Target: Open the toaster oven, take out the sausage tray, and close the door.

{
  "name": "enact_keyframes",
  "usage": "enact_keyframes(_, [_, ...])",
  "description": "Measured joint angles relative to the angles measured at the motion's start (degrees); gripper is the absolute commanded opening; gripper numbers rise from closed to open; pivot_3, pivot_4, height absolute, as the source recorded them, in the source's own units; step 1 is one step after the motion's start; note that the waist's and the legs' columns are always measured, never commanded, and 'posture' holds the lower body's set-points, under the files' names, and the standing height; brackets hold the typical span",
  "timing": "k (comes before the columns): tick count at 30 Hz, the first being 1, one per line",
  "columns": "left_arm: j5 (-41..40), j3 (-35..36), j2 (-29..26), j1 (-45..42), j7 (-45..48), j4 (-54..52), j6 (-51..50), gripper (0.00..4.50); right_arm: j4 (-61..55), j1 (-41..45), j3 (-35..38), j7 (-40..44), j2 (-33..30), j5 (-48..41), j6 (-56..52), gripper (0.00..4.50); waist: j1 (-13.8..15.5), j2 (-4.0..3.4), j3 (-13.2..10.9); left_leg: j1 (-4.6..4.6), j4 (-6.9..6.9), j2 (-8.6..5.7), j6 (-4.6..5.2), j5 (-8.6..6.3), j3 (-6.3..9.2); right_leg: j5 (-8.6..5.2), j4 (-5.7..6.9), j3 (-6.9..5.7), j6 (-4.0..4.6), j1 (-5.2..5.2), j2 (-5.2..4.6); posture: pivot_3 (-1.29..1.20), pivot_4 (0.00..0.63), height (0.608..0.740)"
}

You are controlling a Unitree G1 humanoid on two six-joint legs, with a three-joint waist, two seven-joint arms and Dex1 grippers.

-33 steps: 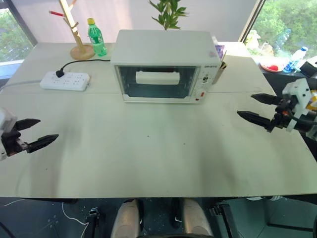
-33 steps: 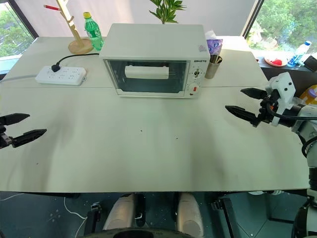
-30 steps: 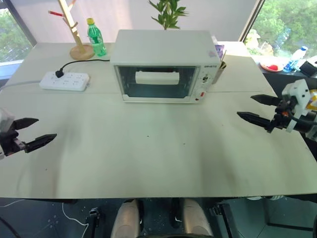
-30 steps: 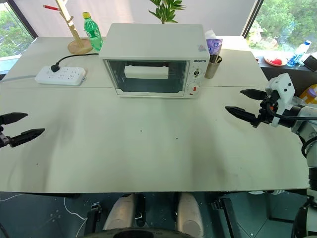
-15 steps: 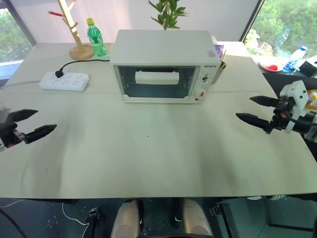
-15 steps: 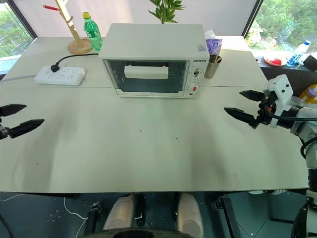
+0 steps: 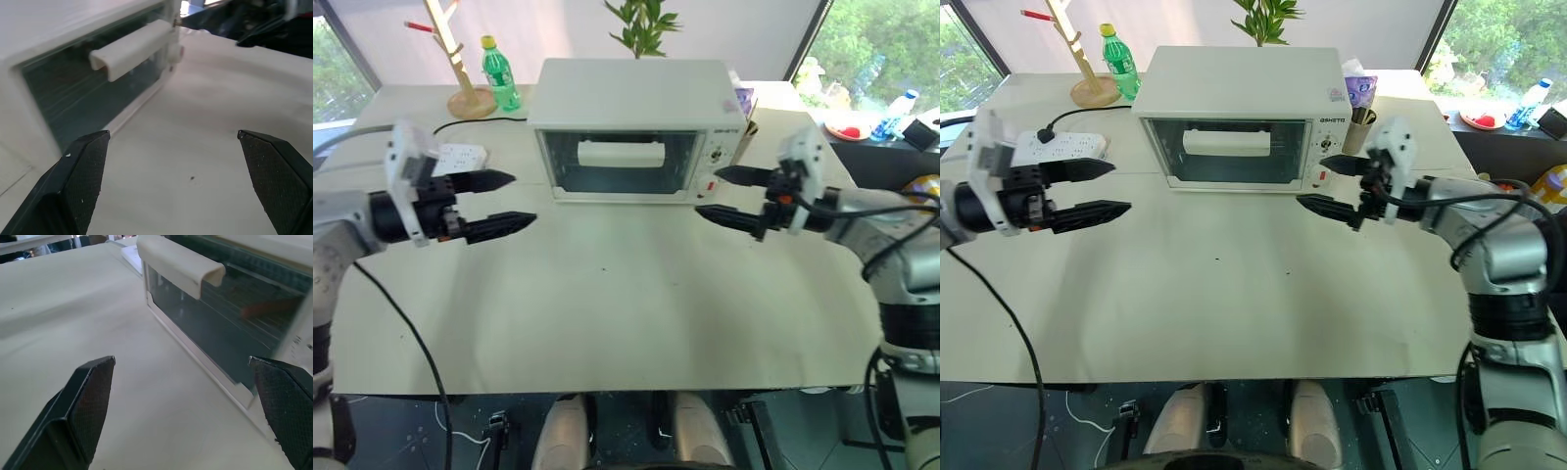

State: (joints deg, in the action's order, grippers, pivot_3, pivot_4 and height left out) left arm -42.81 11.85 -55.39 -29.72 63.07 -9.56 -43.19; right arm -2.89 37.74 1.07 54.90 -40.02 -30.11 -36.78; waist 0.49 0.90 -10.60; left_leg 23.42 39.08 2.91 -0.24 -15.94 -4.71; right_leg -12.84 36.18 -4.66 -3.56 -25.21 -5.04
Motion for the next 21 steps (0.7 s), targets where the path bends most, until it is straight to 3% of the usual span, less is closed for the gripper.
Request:
enact_keyframes(14, [2.9, -4.0, 0.4, -4.2, 4.2, 3.9, 1.5, 4.44, 18.0, 11.0, -7.0, 0.2, 11.5, 9.4, 8.9, 4.5, -0.3, 0.0, 0.0, 0.02, 0.02, 0.0, -0.02, 0.02, 0.02, 0.0, 0.02, 0.0, -0.01, 0.0, 0.0, 0.0, 0.15, 0.722])
enact_keyframes(21, [3.5, -4.0, 0.7, -4.1, 3.1, 4.1, 2.1, 4.44, 17.3, 12.3, -7.5, 1.9, 14.8, 9.4, 9.3, 4.5, -0.3, 0.0, 0.0, 0.02, 0.02, 0.0, -0.04, 0.03, 0.04, 0.01, 0.04, 0.0, -0.01, 0.0, 0.0, 0.0, 0.15, 0.722])
